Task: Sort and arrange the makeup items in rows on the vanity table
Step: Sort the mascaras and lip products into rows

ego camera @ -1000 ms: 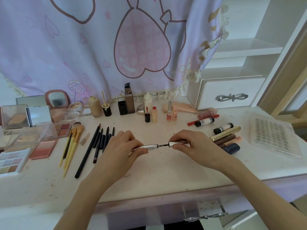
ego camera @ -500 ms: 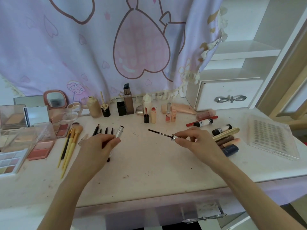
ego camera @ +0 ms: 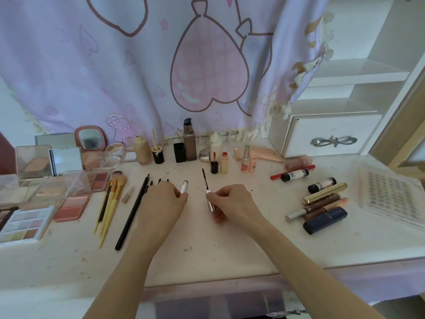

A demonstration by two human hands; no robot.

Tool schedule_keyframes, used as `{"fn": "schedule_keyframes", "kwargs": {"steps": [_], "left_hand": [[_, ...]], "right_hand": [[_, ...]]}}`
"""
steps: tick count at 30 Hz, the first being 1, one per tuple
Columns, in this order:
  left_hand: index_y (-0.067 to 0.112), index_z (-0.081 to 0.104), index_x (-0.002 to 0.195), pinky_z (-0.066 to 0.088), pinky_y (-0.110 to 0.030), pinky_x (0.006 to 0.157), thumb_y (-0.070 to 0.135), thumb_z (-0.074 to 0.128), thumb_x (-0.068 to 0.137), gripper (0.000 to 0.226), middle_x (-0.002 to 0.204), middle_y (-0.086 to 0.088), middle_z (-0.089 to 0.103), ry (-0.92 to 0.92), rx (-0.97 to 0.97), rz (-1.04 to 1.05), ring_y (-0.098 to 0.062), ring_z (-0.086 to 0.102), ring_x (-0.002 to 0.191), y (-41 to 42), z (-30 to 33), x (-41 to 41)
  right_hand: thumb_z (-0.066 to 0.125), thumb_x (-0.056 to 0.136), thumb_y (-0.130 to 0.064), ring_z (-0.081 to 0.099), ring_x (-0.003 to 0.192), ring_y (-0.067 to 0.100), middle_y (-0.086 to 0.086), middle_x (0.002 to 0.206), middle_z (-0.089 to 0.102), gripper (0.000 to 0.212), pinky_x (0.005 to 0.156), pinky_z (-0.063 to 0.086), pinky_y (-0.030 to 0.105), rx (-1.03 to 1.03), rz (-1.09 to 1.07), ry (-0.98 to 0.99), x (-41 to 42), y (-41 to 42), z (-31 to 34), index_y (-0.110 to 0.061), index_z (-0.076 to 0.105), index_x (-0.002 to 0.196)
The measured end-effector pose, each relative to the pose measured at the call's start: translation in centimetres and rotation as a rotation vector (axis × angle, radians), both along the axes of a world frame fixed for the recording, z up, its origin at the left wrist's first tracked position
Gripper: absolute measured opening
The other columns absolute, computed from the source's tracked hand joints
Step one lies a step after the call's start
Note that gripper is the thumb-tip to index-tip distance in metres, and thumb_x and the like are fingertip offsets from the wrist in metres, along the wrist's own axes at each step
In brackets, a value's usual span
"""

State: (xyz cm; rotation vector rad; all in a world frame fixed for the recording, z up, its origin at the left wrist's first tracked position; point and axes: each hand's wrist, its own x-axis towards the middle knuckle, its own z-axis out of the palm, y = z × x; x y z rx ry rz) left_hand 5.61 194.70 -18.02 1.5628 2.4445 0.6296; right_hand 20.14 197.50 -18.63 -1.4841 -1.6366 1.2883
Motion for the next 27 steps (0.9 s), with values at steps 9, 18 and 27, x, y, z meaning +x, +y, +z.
{"fn": "schedule_keyframes", "kwargs": {"steps": [9, 18, 27], "left_hand": [[0.009, 0.063, 0.093, 0.049, -0.036, 0.074, 0.037, 0.053, 0.090, 0.030, 0.086, -0.006, 0.066, 0.133, 0.049, -0.004, -0.022, 0.060, 0.082, -0.6, -0.3, 0.0], [0.011, 0.061, 0.105, 0.050, -0.034, 0.076, 0.028, 0.054, 0.091, 0.023, 0.095, -0.005, 0.066, 0.001, 0.111, -0.010, -0.020, 0.059, 0.088, -1.5, -0.6, -0.6], [0.015, 0.067, 0.106, 0.039, -0.021, 0.066, 0.021, 0.055, 0.090, 0.021, 0.099, -0.004, 0.068, -0.041, 0.157, -0.056, -0.012, 0.058, 0.083, -2.0, -0.8, -0.7]], "right_hand": [[0.061, 0.083, -0.027, 0.064, 0.068, 0.020, 0.010, 0.076, 0.071, 0.026, 0.069, 0.053, 0.030, 0.146, -0.003, -0.173, -2.6, 0.5, -0.4, -0.004, 0.072, 0.078], [0.060, 0.083, -0.021, 0.066, 0.066, 0.025, 0.017, 0.073, 0.070, 0.027, 0.073, 0.056, 0.039, 0.154, 0.070, -0.223, -4.8, 0.3, -0.4, 0.003, 0.070, 0.079], [0.060, 0.088, -0.027, 0.062, 0.080, 0.024, 0.012, 0.083, 0.068, 0.027, 0.069, 0.048, 0.031, 0.291, 0.047, -0.280, -5.1, -0.6, -1.0, -0.001, 0.067, 0.082]]}}
